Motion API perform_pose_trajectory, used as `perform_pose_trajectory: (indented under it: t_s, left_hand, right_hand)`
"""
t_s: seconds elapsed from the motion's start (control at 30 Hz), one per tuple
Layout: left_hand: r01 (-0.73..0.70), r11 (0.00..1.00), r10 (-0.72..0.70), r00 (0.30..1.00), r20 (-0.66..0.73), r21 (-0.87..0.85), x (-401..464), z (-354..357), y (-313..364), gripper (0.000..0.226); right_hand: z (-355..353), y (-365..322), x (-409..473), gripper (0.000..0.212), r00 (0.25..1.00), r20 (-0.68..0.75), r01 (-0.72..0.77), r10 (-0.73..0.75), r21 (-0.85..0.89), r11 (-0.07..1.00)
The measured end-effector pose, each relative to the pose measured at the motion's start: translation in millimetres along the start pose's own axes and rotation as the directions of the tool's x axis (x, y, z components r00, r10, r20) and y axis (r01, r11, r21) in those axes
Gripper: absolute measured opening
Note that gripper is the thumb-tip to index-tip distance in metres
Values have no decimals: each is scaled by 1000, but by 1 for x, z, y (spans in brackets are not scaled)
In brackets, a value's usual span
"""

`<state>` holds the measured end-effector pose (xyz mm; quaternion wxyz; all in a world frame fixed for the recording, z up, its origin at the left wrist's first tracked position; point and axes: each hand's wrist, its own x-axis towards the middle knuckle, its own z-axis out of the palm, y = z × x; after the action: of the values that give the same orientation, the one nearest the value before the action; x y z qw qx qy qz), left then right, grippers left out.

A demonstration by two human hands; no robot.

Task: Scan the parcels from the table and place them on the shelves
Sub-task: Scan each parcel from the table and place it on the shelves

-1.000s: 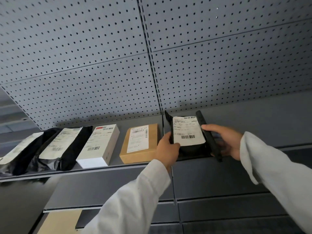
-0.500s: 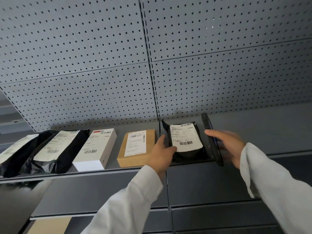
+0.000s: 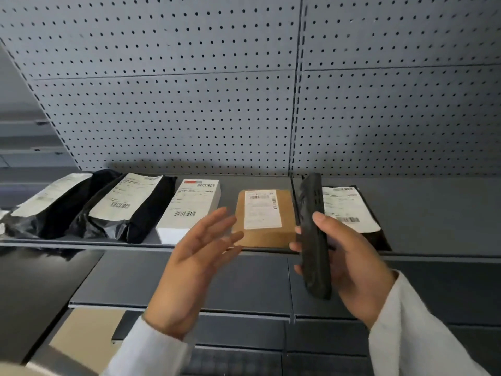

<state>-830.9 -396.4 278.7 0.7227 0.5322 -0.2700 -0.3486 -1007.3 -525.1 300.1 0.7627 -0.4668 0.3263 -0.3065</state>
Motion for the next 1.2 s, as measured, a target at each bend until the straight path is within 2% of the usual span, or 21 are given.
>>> perform_pose_trajectory:
  t_s: [0.17,0.37,0.57,0.63,0.73,0.8,0.97,1.03,1.13,1.2]
  left_hand:
    - [26,998,-36,985,-170,-59,-29,-103,2,45]
    - [38,997,-58,929,-365,-62,-61,-231,23,48]
    - [39,997,-66,827,-558,-61,-105,-363,53,46]
    - [46,998,-65,773,-631,-47,-124,-400,62,45]
    - [41,997,-74,677,-732,-63,-152,-442,67,45]
    - [36,996,-89,621,-778,-85,-167,-462,67,46]
    - [61,984,-174,528,-831,-168,-197,-506,62,49]
    - [55,980,-191,483,-854,-189,-206,-530,64,52]
    - [47,981,-191,442,-876,-190,-207,-578,75,59]
    - [63,984,-177,425,-888,-166,-197,-617,87,53]
  right_hand:
    - [102,59,-3,52,989,93,-116,115,6,993]
    - [238,125,-3,42,931,252,-244,263,-107,964]
    - [365,201,-1,44,776,421,-395,469,-254,883]
    - [400,226,-4,57,708,442,-448,550,-321,835]
    - [444,260,-6,90,603,436,-536,668,-400,744]
    - [470,278,-5,95,551,412,-594,726,-417,688]
    - [527,318,5,94,502,366,-667,783,-412,620]
    - [551,333,11,87,476,361,-684,802,-422,596]
    - [594,356,23,74,407,372,-714,834,-440,545]
    - [624,376,30,69,356,385,-719,851,-468,513]
